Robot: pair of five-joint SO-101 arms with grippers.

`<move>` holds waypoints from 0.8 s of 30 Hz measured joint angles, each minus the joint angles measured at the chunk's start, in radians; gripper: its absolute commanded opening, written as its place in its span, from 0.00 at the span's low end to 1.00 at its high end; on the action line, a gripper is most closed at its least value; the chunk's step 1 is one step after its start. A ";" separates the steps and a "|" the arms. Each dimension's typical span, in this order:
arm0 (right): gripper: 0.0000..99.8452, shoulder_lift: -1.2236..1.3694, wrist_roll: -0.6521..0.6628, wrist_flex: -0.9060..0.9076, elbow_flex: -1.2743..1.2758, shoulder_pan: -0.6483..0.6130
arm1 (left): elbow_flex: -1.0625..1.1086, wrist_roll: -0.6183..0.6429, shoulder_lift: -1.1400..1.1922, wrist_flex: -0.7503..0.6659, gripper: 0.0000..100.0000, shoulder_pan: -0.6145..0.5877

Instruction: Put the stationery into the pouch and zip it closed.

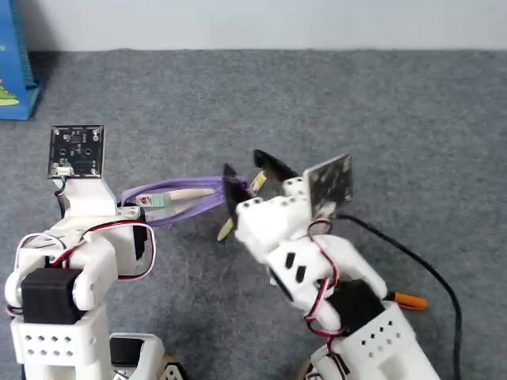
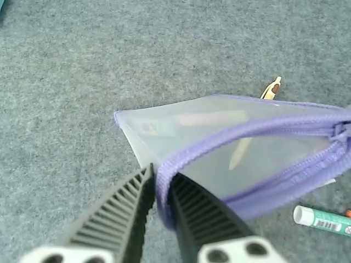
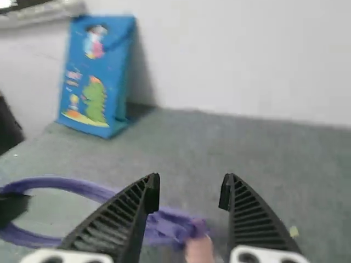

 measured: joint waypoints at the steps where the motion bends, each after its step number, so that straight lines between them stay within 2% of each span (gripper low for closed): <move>1: 0.17 0.017 -0.012 0.032 -0.006 0.015 | 0.000 0.000 0.000 0.000 0.01 0.000; 6: 0.17 0.170 -0.044 0.078 -0.015 0.115 | 0.000 0.000 0.000 0.000 0.01 0.000; 11: 0.17 0.430 -0.064 0.060 -0.107 0.160 | 0.000 0.000 0.000 0.000 0.01 0.000; 24: 0.17 1.293 -0.264 0.044 -0.671 0.178 | 0.000 0.000 0.002 0.000 0.01 0.000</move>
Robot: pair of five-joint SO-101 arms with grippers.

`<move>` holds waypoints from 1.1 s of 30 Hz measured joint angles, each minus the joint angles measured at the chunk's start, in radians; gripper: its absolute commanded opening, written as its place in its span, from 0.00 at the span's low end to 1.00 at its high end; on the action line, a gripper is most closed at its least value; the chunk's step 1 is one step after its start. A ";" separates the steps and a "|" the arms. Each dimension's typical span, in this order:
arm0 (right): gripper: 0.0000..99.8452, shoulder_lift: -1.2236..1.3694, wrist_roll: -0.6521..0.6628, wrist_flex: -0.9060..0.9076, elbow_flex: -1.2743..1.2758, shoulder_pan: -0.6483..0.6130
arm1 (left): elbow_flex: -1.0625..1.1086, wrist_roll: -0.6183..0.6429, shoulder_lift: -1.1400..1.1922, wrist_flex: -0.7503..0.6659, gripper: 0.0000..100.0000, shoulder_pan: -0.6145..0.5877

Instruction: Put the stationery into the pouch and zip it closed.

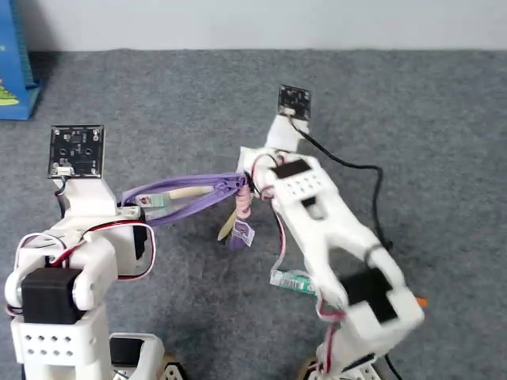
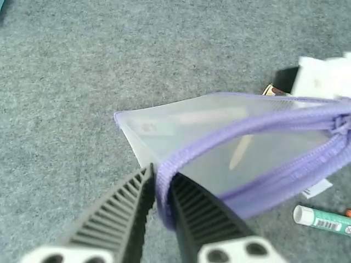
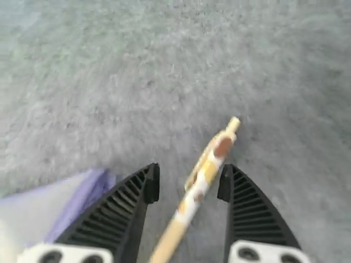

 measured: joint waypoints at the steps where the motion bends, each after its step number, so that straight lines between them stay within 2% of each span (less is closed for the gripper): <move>1: 0.17 0.054 -0.003 0.000 -0.046 0.000 | 0.000 0.000 0.000 0.000 0.01 0.000; 5: 0.17 0.235 -0.009 0.000 -0.196 0.000 | 0.000 0.000 0.000 0.000 0.01 0.000; 11: 0.17 0.370 -0.009 -0.006 -0.273 -0.006 | 0.000 0.000 0.000 0.000 0.01 0.000; 23: 0.17 0.327 -0.015 0.143 -0.301 0.014 | 0.000 0.000 0.000 0.000 0.01 0.000; 33: 0.17 0.178 -0.180 0.327 -0.299 0.029 | 0.000 0.000 0.000 0.000 0.01 0.000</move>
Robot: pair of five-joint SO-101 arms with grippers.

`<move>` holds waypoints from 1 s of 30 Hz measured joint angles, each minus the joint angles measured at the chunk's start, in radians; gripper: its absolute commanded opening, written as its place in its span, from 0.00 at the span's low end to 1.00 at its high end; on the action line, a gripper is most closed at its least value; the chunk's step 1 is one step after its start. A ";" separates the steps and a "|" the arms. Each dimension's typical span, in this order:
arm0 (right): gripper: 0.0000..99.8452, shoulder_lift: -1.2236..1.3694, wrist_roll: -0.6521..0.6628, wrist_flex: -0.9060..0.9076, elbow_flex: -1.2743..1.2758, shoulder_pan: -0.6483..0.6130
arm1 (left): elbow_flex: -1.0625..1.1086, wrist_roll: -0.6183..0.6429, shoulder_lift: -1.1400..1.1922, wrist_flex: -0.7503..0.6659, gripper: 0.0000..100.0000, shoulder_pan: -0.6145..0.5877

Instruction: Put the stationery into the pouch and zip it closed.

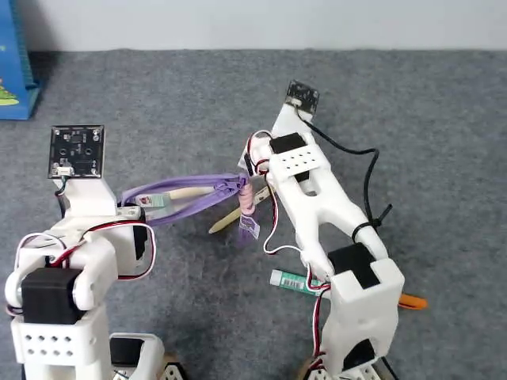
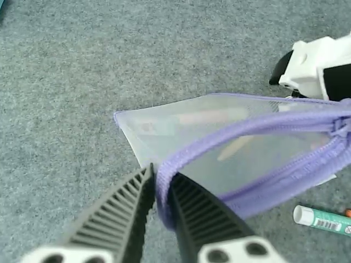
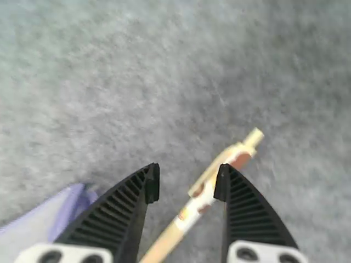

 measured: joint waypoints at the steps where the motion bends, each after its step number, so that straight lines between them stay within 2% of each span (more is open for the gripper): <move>1: 0.17 0.002 -0.006 0.008 0.000 0.000 | 0.000 0.000 0.000 0.000 0.01 0.000; 9: 0.16 0.166 -0.014 -0.014 -0.029 0.071 | 0.000 0.000 0.000 0.000 0.01 0.000; 11: 0.12 0.199 -0.002 -0.014 -0.064 0.066 | 0.000 0.000 0.000 0.000 0.01 0.000; 14: 0.00 0.242 0.014 -0.011 -0.101 0.074 | 0.000 0.000 0.000 0.000 0.01 0.000; 17: 0.03 0.256 0.018 -0.011 -0.112 0.080 | 0.018 0.000 -0.002 0.000 0.01 0.000; 22: 0.01 0.253 0.021 0.061 -0.138 0.081 | 0.020 0.000 -0.002 0.000 0.01 0.000; 30: 0.01 0.064 0.048 0.259 -0.140 0.075 | 0.020 0.000 -0.002 0.000 0.01 0.000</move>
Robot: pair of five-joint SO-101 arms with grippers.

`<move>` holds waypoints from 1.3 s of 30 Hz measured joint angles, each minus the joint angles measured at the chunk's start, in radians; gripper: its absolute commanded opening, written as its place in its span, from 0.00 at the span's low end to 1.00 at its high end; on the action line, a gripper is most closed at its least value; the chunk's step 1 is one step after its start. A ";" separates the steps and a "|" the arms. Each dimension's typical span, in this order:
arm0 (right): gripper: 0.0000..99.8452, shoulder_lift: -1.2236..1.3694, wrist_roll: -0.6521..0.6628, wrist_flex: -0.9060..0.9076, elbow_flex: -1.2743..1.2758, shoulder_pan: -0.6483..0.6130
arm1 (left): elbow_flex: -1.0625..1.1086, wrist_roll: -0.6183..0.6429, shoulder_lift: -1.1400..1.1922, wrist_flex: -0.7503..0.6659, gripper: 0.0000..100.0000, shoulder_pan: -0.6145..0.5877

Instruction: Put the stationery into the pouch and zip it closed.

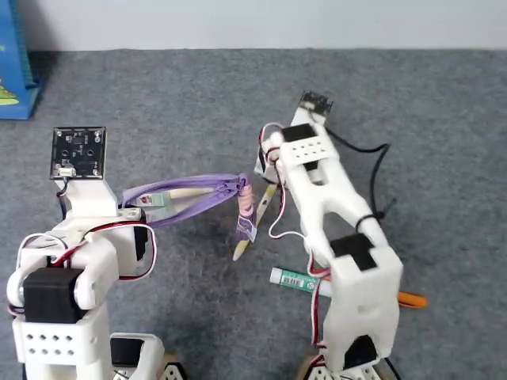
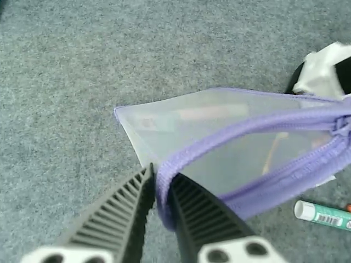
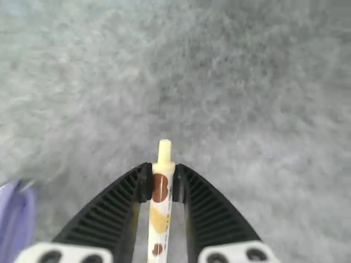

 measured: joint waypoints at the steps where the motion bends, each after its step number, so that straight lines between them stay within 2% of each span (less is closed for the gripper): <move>1: 0.01 -0.038 0.009 0.023 0.000 0.003 | 0.000 0.000 0.000 0.000 0.01 0.000; 14: 0.01 -0.549 0.104 0.206 0.000 0.038 | 0.000 0.000 0.000 0.000 0.01 0.000; 23: 0.01 -0.881 0.198 0.230 0.000 0.038 | 0.000 0.000 0.000 0.000 0.01 0.000; 32: 0.01 -1.145 0.298 0.212 -0.002 -0.135 | 0.000 0.000 0.000 0.000 0.01 0.000; 39: 0.01 -1.200 0.321 0.123 -0.002 -0.176 | 0.000 0.000 0.000 0.000 0.01 0.000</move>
